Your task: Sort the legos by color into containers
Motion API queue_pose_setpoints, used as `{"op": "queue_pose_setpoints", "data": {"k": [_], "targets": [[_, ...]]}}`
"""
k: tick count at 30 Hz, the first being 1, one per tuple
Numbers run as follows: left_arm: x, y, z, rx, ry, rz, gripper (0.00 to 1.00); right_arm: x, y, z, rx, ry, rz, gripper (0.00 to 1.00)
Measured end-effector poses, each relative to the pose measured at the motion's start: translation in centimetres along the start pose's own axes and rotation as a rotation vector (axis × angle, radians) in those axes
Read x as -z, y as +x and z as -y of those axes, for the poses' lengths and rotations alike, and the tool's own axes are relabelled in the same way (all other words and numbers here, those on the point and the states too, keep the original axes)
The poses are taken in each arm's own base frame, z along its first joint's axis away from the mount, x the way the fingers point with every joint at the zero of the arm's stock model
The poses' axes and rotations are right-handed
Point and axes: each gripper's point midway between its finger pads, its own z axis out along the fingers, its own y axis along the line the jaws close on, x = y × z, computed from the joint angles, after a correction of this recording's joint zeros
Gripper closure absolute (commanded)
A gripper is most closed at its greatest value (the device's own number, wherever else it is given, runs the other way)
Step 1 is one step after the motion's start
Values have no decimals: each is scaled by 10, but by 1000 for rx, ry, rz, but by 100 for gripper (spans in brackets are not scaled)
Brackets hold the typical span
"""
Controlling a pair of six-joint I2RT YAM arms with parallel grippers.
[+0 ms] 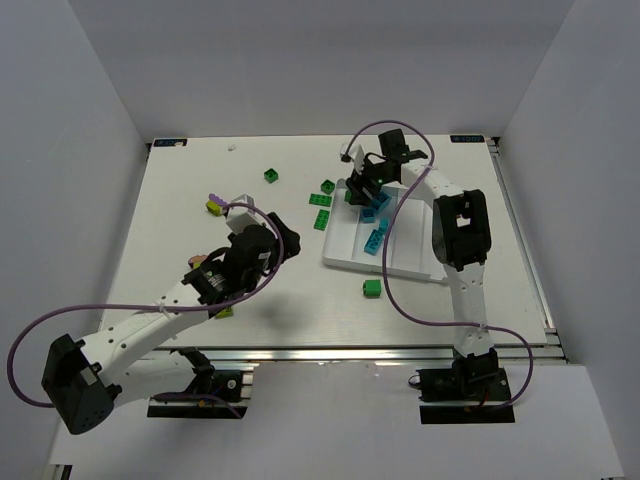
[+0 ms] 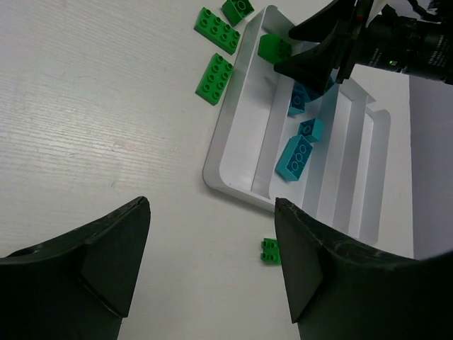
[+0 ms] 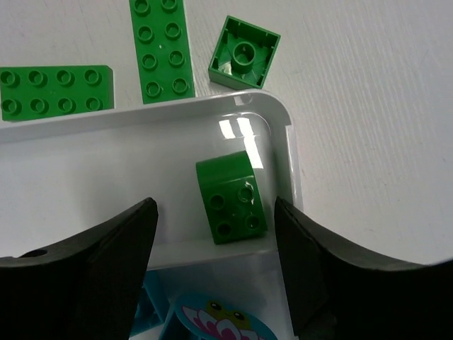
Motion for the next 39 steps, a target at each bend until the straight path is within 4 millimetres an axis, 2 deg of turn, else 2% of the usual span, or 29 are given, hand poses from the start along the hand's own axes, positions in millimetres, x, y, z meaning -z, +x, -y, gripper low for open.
{"op": "queue_pose_setpoints", "data": {"k": [4, 7, 8, 12, 13, 14, 15, 19, 20, 21, 22, 24, 26, 27, 30, 34, 39], "targets": [[-11, 3, 0, -22, -20, -17, 20, 3, 0, 3, -7, 7, 7, 33], [-23, 0, 4, -14, -28, -35, 30, 8, -3, 4, -24, 9, 11, 38], [-29, -3, 5, -6, -32, -40, 43, 11, -4, 3, -32, 8, 12, 39], [-60, -21, 3, 44, -51, -62, 75, 35, -19, 0, -61, 19, 34, 43], [-70, -26, 1, 49, -54, -77, 76, 45, -26, -1, -62, 29, 43, 34], [-81, -30, 2, 50, -56, -95, 75, 58, -34, -2, -58, 46, 57, 20], [-93, -33, 2, 44, -66, -117, 65, 70, -42, -3, -58, 64, 73, 11], [-152, -37, 15, -16, -58, -211, 24, 132, -76, -22, -22, 149, 194, 12], [-168, -35, 22, -36, -46, -238, 20, 145, -81, -29, -18, 154, 220, 21], [-182, -31, 27, -56, -36, -264, 19, 158, -86, -35, -8, 151, 244, 34], [-198, -26, 31, -75, -36, -295, 19, 165, -89, -39, 3, 136, 261, 61], [-227, -18, 38, -105, -28, -329, 19, 174, -89, -46, 9, 88, 288, 80], [-248, -5, 36, -127, -58, -386, 19, 177, -76, -55, -32, 33, 284, 79], [-262, -3, 38, -131, -61, -394, 19, 177, -70, -60, -56, 11, 281, 71], [-291, 3, 40, -126, -76, -395, 20, 178, -47, -77, -129, -33, 273, 66], [-305, 16, 30, -99, -117, -415, 23, 182, -24, -99, -201, -57, 252, 65], [-314, 20, 27, -58, -129, -395, 26, 191, -23, -121, -216, -68, 270, 65]]}}
